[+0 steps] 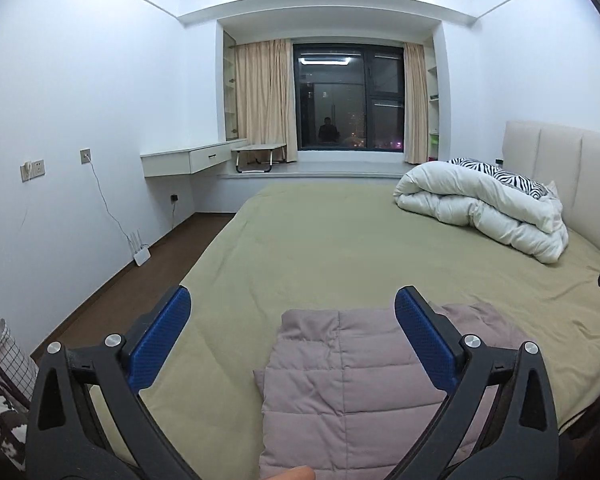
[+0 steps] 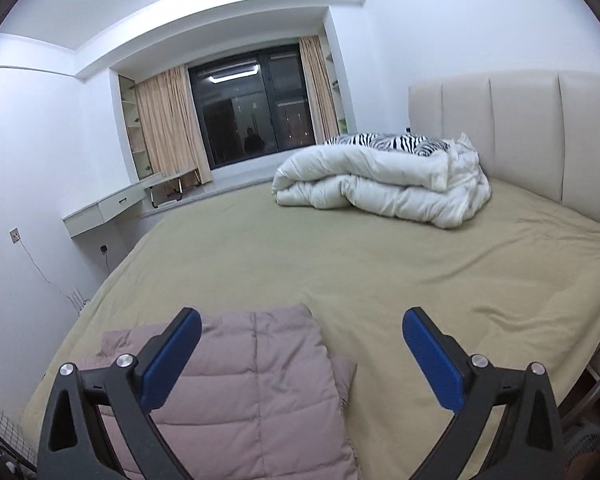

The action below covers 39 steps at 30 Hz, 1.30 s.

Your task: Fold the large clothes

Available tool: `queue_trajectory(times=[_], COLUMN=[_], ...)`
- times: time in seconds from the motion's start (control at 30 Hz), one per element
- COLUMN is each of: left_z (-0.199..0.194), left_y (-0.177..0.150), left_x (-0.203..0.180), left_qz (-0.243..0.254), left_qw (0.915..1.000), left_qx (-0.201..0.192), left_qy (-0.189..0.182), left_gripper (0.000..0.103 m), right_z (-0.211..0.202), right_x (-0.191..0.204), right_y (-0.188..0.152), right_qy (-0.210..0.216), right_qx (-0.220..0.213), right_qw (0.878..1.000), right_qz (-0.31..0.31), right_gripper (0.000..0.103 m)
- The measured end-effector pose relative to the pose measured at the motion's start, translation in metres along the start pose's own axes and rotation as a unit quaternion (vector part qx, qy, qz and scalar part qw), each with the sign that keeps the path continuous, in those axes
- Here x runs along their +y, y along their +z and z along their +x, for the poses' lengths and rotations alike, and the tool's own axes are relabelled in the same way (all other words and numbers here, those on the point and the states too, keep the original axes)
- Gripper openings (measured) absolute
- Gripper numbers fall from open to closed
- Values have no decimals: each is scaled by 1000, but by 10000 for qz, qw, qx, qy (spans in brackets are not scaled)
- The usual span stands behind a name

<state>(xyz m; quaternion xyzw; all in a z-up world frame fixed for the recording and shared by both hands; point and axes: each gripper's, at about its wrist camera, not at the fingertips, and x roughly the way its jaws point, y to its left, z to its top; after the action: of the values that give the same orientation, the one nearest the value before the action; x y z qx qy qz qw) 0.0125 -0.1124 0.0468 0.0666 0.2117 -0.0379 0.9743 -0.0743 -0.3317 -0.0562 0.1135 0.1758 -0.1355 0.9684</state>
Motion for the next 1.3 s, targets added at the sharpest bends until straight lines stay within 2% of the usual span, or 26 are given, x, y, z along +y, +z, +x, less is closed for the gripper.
queue_trajectory(times=[0.13, 0.17, 0.23, 0.27, 0.37, 0.47, 0.6, 0.73, 0.83, 1.0, 1.3], left_z=[-20, -24, -34, -41, -48, -44, -25, -2, 10, 13, 23], left_y=[23, 24, 30, 33, 35, 31, 12, -12, -29, -37, -49], left_x=[-10, -1, -4, 8, 8, 5, 3, -1, -6, -17, -22], left_qz=[5, -19, -84, -99, 75, 247, 87, -42, -67, 175, 300], left_qw=[9999, 9999, 9997, 9996, 9996, 9983, 9937, 9812, 9740, 9736, 9703], left_qx=[157, 163, 176, 186, 271, 482, 1081, 1919, 2258, 2263, 2393], left_qy=[26, -4, -127, -179, -90, 207, 291, 195, 144, 224, 195], left_gripper=[103, 103, 103, 103, 103, 103, 103, 103, 103, 103, 103], right_z=[-20, -25, -33, -32, -32, -30, -26, -19, -15, -15, -6], right_x=[26, 29, 34, 39, 49, 62, 74, 77, 79, 91, 110], right_y=[27, 32, 40, 43, 47, 46, 33, 21, 11, 0, -19], right_qy=[-229, -181, 76, 159, 373, 328, 288, 111, 61, -113, -30], right_qx=[-287, -334, -134, 2, 332, 640, 1090, 1506, 1789, 1840, 2149], right_qw=[9989, 9988, 9995, 9995, 9981, 9960, 9920, 9877, 9833, 9815, 9737], right_qz=[-283, -302, -279, -285, -349, -526, -563, -400, -316, -509, -756], right_gripper=[103, 103, 103, 103, 103, 103, 103, 103, 103, 103, 103])
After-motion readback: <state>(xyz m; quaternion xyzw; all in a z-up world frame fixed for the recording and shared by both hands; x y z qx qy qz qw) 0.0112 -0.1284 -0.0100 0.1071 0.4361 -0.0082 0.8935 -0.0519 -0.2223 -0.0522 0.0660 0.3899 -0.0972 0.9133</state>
